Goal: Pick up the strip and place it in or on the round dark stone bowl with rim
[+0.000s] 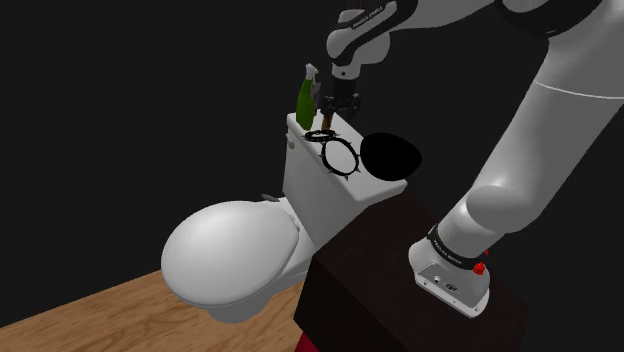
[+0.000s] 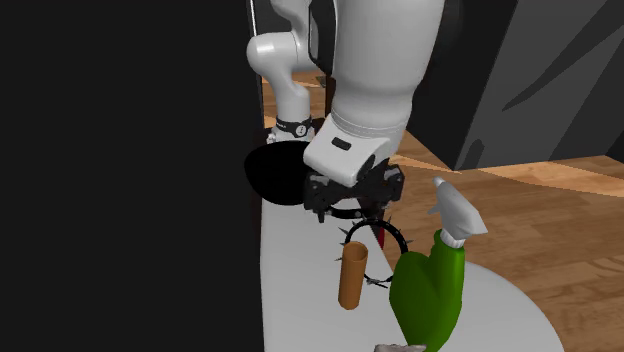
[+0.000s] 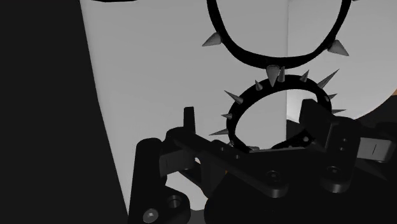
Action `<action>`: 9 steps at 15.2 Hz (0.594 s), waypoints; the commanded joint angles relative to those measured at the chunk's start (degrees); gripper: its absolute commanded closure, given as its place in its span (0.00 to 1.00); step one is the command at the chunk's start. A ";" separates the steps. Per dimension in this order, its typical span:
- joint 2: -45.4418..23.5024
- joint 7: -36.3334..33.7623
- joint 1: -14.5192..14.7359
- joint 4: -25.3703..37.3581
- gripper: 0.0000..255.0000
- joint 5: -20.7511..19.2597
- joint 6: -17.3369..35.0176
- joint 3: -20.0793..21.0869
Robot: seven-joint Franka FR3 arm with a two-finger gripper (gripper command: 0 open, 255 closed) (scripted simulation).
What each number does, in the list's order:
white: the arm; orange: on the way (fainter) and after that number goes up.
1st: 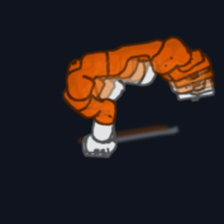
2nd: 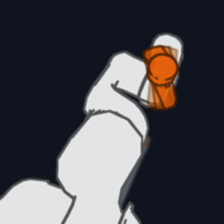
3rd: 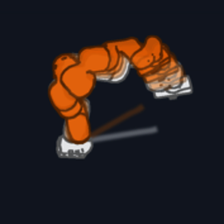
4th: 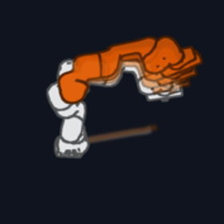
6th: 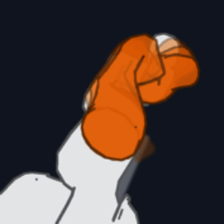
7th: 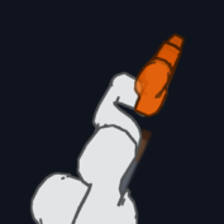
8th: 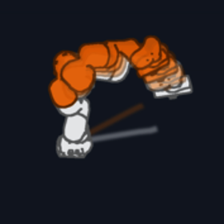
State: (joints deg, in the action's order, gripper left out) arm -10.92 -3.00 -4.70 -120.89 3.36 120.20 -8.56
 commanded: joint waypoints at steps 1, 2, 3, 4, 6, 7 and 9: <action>-4.36 0.39 -0.62 2.53 0.00 1.60 1.25 -0.07; -6.64 0.59 -0.99 4.10 0.00 2.38 1.67 -0.05; -8.28 0.72 -1.28 5.26 0.00 2.94 1.93 -0.01; -8.61 0.78 -1.29 4.87 0.00 3.04 2.64 0.06; -9.29 0.92 -1.30 4.13 0.00 3.24 4.05 0.17; -9.65 0.99 -1.30 3.78 0.00 3.35 4.76 0.22; -10.40 1.14 -1.31 3.12 0.00 3.58 6.16 0.34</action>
State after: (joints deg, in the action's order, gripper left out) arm -20.88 -1.94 -6.01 -117.47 6.80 125.59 -8.29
